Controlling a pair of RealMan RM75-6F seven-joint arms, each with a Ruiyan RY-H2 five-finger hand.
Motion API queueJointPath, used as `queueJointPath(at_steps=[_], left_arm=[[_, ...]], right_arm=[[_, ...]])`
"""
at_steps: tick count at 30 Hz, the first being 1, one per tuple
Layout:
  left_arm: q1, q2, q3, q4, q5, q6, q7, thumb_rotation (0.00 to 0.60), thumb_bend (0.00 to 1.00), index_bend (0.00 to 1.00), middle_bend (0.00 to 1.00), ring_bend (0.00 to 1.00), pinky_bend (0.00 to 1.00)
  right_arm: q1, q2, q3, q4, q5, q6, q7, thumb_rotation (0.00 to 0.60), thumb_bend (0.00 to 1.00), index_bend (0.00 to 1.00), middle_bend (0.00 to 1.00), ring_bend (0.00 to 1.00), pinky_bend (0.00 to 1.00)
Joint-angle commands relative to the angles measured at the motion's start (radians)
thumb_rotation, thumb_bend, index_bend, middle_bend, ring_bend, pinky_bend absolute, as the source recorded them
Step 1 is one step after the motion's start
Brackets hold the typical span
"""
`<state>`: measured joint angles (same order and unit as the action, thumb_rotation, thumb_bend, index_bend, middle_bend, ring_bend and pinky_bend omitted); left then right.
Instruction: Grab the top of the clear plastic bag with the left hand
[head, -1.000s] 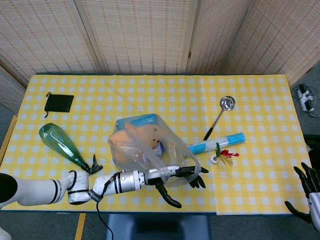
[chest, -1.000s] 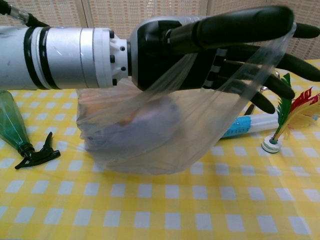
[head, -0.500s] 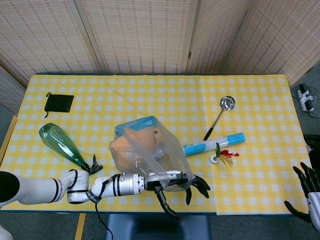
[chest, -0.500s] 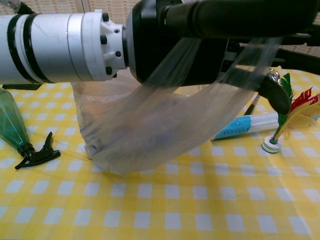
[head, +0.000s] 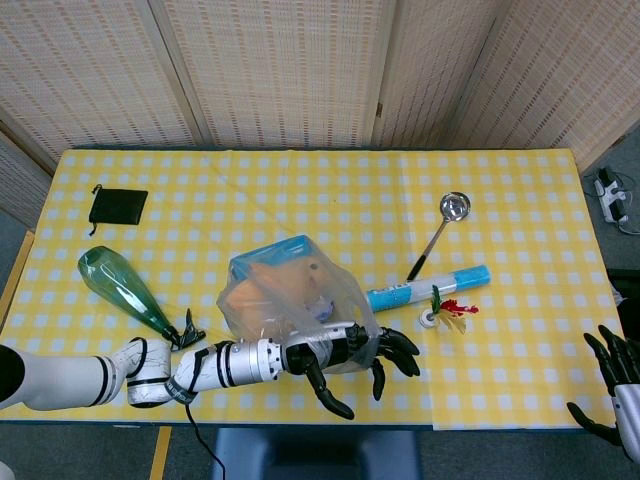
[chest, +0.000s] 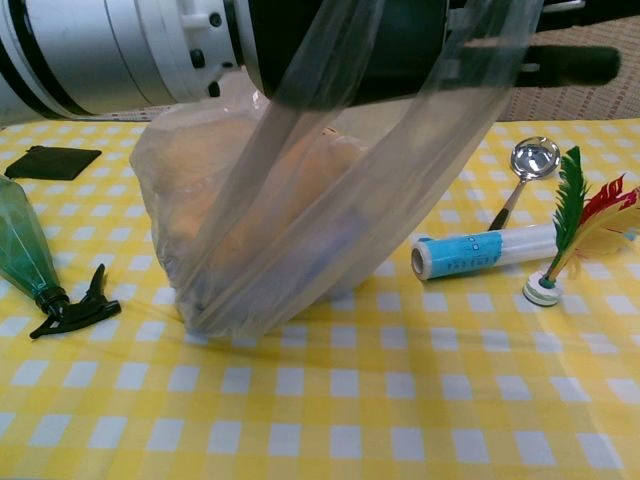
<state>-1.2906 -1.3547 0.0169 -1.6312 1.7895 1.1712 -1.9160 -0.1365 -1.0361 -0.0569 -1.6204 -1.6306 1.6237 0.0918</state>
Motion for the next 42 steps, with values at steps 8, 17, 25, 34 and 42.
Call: queueJointPath(at_steps=[8, 17, 25, 34, 42], left_arm=[[0.057, 0.072, -0.074, -0.154, -0.252, -0.084, 0.217, 0.600, 0.48, 0.61, 0.78, 0.75, 0.83], [0.136, 0.094, -0.183, -0.315, -0.595, -0.114, 0.670, 0.600, 0.71, 0.86, 1.00, 0.98, 1.00], [0.204, 0.144, -0.279, -0.390, -0.675, -0.131, 0.762, 0.600, 0.81, 0.91, 1.00, 1.00, 1.00], [0.231, 0.372, -0.482, -0.464, -0.806, -0.300, 0.694, 0.600, 0.82, 0.91, 1.00, 1.00, 1.00], [0.215, 0.579, -0.743, -0.424, -0.923, -0.463, 0.608, 0.600, 0.82, 0.91, 1.00, 1.00, 1.00]], right_arm=[[0.005, -0.001, 0.000, -0.004, 0.004, -0.011, -0.007, 0.600, 0.23, 0.00, 0.00, 0.00, 0.00], [0.013, -0.002, -0.001, -0.008, 0.006, -0.030, -0.019, 0.600, 0.24, 0.00, 0.00, 0.00, 0.00], [0.016, -0.003, -0.004, -0.012, 0.001, -0.034, -0.027, 0.600, 0.23, 0.00, 0.00, 0.00, 0.00], [0.014, -0.003, -0.007, -0.009, -0.012, -0.022, -0.024, 0.600, 0.24, 0.00, 0.00, 0.00, 0.00], [0.022, -0.004, 0.000, -0.013, 0.009, -0.041, -0.026, 0.600, 0.24, 0.00, 0.00, 0.00, 0.00]])
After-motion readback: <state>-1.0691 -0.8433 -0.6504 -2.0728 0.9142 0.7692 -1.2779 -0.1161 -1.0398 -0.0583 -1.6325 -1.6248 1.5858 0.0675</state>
